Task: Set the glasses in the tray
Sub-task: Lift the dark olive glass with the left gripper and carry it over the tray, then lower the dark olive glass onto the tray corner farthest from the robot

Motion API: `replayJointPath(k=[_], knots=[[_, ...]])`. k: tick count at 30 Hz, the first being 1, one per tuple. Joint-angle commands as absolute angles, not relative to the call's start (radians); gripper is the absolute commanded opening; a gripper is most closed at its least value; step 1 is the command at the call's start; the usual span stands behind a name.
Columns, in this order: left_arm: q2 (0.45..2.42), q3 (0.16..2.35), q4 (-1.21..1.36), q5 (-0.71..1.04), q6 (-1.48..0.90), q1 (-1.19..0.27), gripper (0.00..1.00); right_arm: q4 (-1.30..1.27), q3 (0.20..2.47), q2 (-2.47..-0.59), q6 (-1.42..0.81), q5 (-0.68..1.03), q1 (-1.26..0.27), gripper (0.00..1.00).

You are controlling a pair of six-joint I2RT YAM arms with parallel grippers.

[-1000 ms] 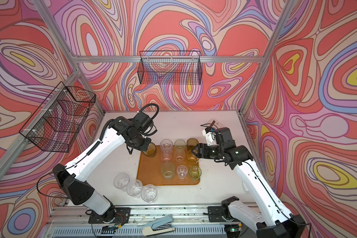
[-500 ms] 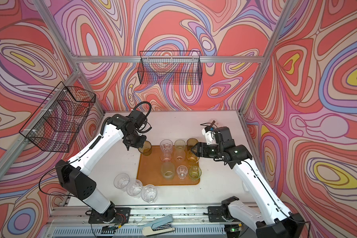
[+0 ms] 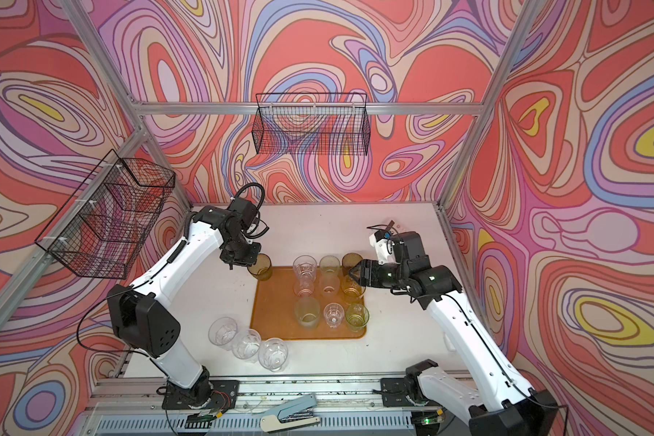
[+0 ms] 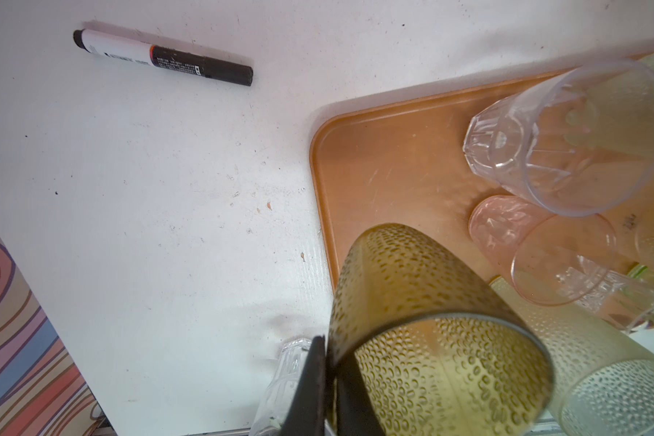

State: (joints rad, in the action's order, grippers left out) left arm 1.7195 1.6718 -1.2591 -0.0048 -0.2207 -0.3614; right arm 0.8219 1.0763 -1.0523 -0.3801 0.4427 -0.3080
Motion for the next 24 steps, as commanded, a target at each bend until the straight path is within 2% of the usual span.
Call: replayJointPath(k=[1,24], knots=[[1.75,1.707,-1.256,-0.001,-0.221,-0.357,0.0,0.807,1.06,-1.051,-0.387,0.453,-0.305,0.7],[1.903,1.769,-1.22,0.052,-0.239,-0.353,0.0,0.804,1.075,-1.072,-0.385,0.472,-0.305,0.71]])
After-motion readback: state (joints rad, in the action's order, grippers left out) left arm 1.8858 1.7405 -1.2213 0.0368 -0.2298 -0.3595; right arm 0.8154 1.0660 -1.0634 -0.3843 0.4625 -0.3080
